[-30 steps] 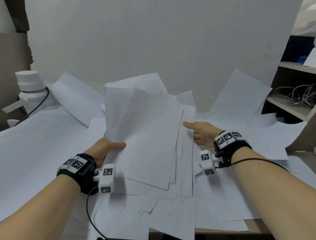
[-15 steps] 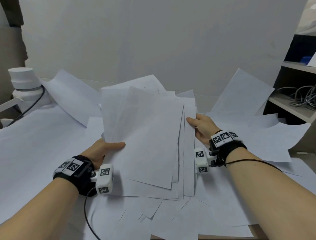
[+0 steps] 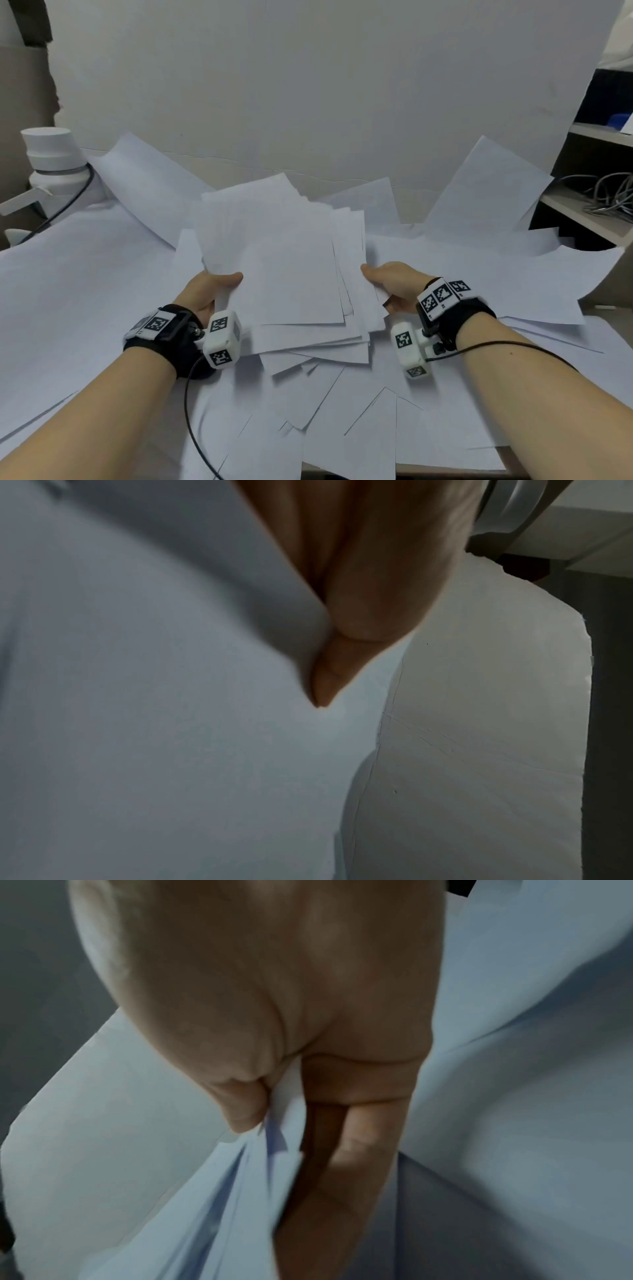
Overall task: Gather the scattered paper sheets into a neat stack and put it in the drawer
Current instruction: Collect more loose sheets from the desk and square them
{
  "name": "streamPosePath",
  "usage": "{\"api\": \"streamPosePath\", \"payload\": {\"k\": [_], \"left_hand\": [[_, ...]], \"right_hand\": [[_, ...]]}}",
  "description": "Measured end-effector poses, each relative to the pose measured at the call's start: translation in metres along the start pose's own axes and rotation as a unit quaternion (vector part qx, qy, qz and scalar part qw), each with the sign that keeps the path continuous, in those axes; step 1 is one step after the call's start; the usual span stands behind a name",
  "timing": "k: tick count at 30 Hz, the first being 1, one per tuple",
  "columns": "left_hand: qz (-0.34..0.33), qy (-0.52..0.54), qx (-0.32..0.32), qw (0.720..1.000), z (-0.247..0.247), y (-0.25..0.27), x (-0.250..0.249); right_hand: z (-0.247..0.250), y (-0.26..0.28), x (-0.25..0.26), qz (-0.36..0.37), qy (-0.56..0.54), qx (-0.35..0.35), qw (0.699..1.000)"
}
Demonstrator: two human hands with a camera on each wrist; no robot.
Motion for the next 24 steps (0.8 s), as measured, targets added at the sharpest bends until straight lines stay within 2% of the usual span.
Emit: {"api": "streamPosePath", "payload": {"k": [6,11,16,18,20,24], "left_hand": [[0.016,-0.013,-0.035,0.999,-0.001,0.002,0.007],[-0.002,-0.078,-0.002,0.997,0.000,0.011,0.001],[-0.031,-0.064,0.030,0.997,-0.003,0.021,-0.004],[-0.041,-0.055,0.034,0.997,-0.003,0.022,-0.011],[-0.041,-0.040,0.040,0.998,0.001,0.020,-0.018],[-0.022,-0.045,0.068,0.996,0.001,0.018,-0.023]], "right_hand": [[-0.017,0.015,-0.008,-0.042,0.013,0.059,0.997],[-0.001,0.007,0.001,-0.035,0.044,-0.001,0.998],[-0.001,-0.005,0.005,-0.014,-0.037,-0.021,0.999],[0.000,-0.021,0.003,0.000,-0.111,-0.015,0.994],[-0.002,-0.014,0.015,0.015,-0.175,-0.019,0.984],[-0.011,0.003,0.027,0.050,-0.252,0.035,0.966]]}}
Point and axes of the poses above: each hand's wrist, its own y-axis away from the middle knuckle, its own z-axis out of the back of the hand, x = y × z, the point moved 6 cm from there along -y, towards the middle knuckle, and after that the axes turned 4 degrees about -x, right-handed, at the moved point
